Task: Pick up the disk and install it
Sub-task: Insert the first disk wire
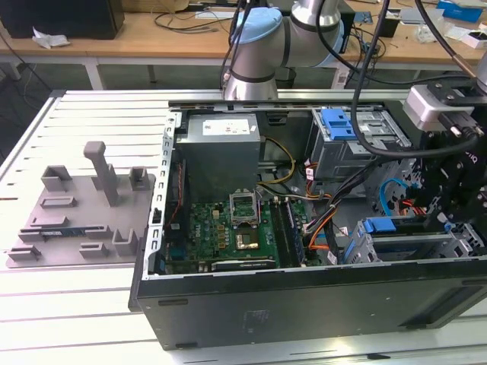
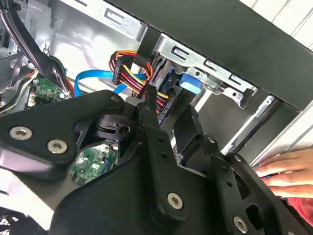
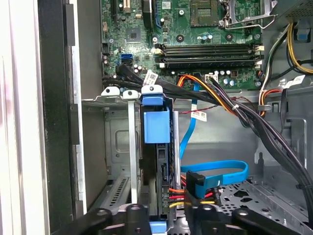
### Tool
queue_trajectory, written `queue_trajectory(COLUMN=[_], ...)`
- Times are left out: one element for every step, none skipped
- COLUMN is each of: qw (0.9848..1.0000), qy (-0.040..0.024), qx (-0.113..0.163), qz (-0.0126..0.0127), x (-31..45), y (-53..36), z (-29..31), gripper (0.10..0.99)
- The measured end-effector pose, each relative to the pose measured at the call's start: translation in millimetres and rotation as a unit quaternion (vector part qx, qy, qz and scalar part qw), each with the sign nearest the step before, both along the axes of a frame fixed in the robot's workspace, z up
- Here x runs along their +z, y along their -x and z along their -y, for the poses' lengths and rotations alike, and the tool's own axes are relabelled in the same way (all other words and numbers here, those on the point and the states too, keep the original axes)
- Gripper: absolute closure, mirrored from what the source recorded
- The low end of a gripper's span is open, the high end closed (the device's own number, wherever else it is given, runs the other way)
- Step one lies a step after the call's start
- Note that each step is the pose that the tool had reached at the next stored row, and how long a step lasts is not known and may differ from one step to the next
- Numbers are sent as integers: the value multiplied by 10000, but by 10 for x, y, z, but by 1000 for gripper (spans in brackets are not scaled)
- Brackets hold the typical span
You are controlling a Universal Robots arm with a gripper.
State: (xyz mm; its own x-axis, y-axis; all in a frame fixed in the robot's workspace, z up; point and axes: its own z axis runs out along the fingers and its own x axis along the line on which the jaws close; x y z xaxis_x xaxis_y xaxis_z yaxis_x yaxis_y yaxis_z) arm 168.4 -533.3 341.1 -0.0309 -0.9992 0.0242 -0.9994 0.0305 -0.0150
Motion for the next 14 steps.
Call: queue_trajectory(qw=[10000, 10000, 10000, 10000, 10000, 10000, 9999, 9998, 9996, 9992, 9989, 9988, 9988, 9987], qy=[0, 0, 10, 28, 44, 65, 119, 187, 289, 395, 472, 492, 499, 502], qx=[0, 0, 0, -1, 0, 0, 0, 0, 0, 0, 0, 0, 0, 0], qz=[0, 0, 0, 0, 0, 0, 0, 0, 0, 0, -1, -1, -2, -2], x=[18, 51, 111, 168, 203, 236, 289, 339, 406, 471, 478, 477, 477, 478], y=[0, 0, 0, 1, 0, 0, 0, 0, 0, 0, 0, 0, 0, 0], z=[0, -1, -7, -20, -28, -39, -63, -86, -116, -144, -156, -157, -157, -157], gripper=[667, 667, 667, 667, 667, 667, 667, 667, 667, 667, 667, 667, 667, 667])
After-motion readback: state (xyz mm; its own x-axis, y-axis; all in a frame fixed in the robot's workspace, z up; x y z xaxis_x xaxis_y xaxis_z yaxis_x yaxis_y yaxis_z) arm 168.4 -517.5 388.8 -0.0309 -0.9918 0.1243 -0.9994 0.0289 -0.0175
